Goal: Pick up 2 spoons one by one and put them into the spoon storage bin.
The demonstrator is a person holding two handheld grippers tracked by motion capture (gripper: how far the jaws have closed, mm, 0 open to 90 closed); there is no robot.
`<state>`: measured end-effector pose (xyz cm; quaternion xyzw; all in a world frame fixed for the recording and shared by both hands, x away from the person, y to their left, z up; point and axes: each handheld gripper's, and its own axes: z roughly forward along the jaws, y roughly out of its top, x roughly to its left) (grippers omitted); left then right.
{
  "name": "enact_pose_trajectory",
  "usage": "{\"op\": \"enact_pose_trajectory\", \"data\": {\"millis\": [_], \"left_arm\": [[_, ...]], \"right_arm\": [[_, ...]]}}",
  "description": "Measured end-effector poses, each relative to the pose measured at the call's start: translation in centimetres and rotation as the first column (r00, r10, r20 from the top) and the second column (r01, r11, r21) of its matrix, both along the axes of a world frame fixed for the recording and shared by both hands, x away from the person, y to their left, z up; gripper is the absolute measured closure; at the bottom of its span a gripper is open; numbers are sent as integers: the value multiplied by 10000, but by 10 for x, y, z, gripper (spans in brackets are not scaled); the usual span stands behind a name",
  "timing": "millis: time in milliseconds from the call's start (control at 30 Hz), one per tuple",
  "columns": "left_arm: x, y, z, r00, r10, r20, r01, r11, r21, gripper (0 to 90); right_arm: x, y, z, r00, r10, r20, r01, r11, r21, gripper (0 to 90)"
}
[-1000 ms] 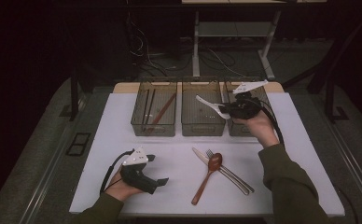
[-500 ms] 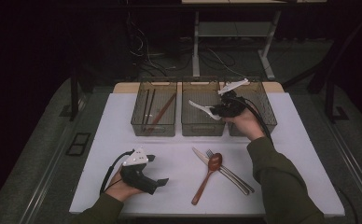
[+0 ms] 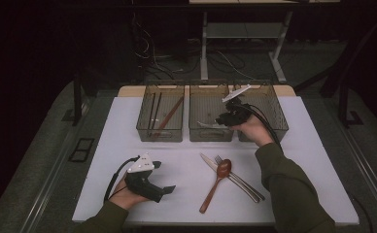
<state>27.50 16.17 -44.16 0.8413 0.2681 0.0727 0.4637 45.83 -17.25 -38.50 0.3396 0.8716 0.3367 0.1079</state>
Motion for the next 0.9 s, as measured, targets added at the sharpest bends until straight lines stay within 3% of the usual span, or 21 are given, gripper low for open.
{"op": "enact_pose_trajectory", "data": {"millis": [133,333,433,900], "left_arm": [[0,0,0,10000,-24,39,24,10000,16,0],[0,1,0,10000,14,36,-14,10000,-31,0],[-1,0,0,10000,35,11,-35,10000,-60,0],[-1,0,0,10000,70,-9,-70,10000,-17,0]], "right_arm": [[-2,-2,3,9998,-120,140,118,9998,183,579],[-9,-12,13,9994,-330,131,314,9936,1089,499],[-14,-19,19,9990,-287,342,236,9900,1390,466],[-54,-44,27,9987,-161,489,69,9831,1829,443]]}}
